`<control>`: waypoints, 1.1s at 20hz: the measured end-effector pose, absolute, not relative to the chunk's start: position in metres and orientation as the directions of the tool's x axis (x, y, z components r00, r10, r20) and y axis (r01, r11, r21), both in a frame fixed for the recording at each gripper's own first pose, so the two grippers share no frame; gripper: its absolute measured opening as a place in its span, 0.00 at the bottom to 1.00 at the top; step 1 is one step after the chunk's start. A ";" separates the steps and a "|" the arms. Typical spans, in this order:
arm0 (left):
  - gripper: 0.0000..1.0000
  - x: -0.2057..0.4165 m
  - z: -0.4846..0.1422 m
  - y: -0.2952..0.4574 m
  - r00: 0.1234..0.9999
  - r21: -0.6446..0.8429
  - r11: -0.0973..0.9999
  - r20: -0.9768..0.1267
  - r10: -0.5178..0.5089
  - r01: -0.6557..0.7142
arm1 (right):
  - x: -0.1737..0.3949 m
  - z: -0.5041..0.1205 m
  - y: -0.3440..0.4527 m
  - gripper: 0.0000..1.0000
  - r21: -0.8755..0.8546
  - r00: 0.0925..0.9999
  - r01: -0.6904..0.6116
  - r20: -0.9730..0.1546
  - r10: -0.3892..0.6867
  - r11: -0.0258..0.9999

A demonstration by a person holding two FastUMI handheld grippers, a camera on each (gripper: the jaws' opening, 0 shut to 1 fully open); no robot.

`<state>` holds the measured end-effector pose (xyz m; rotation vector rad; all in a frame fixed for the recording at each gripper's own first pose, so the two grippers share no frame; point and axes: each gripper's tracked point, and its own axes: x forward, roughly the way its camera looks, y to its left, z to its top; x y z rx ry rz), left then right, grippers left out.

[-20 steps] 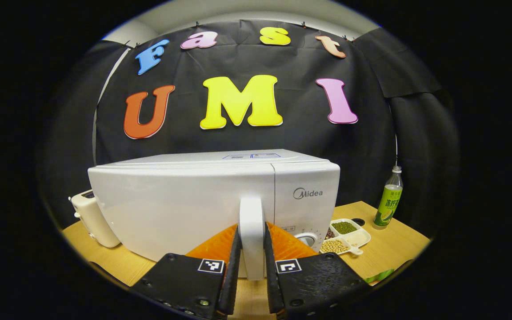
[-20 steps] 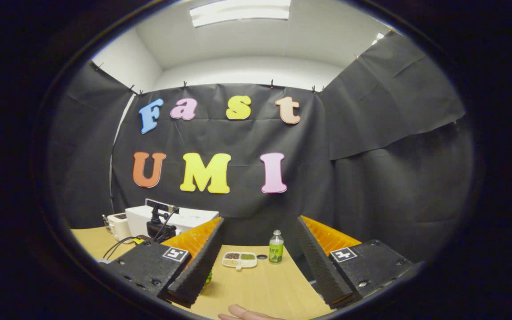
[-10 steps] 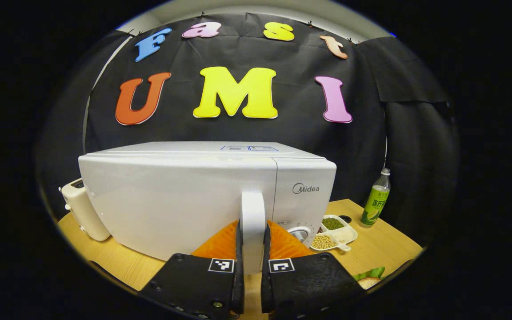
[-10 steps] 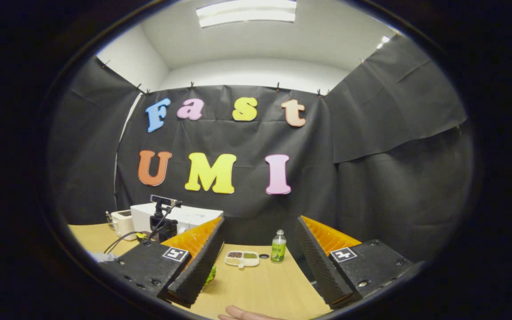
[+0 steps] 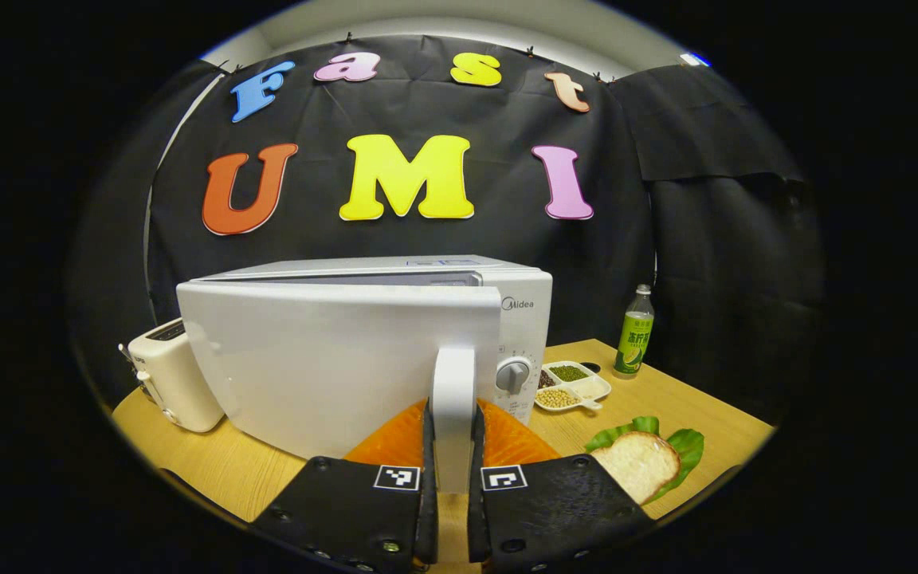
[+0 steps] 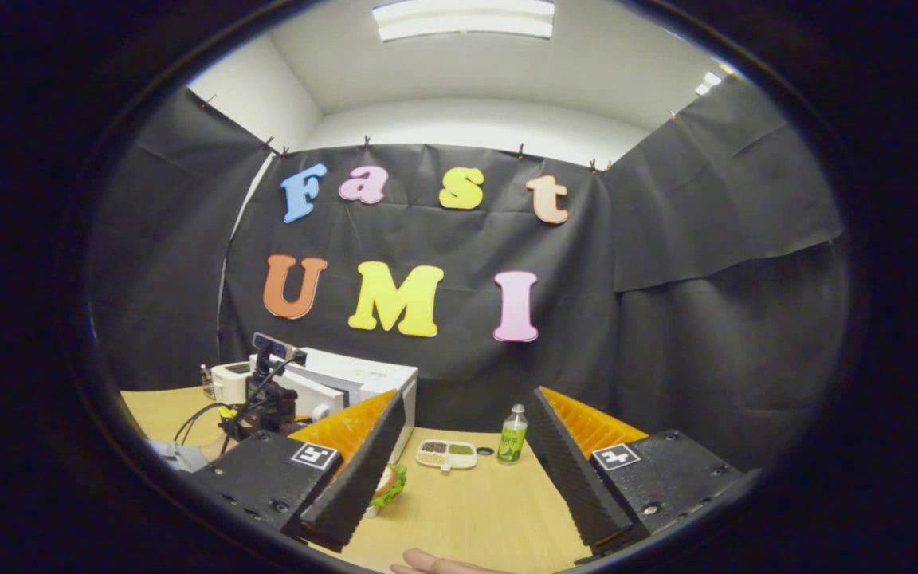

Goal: Open the microwave oven with the left hand, put the food in, and close the microwave oven.

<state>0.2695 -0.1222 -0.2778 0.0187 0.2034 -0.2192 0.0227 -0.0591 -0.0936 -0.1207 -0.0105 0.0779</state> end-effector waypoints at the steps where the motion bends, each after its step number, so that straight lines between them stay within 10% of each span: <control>1: 0.13 0.260 -0.278 -0.118 0.954 -0.011 0.975 -0.201 -0.221 0.224 | 0.019 -0.093 -0.054 0.96 -0.123 0.997 -0.079 0.007 0.081 0.989; 22: 0.12 0.106 -0.277 0.110 0.983 0.044 0.994 -0.163 -0.088 0.096 | -0.006 -0.093 0.030 1.00 -0.087 0.986 -0.167 0.000 0.167 0.982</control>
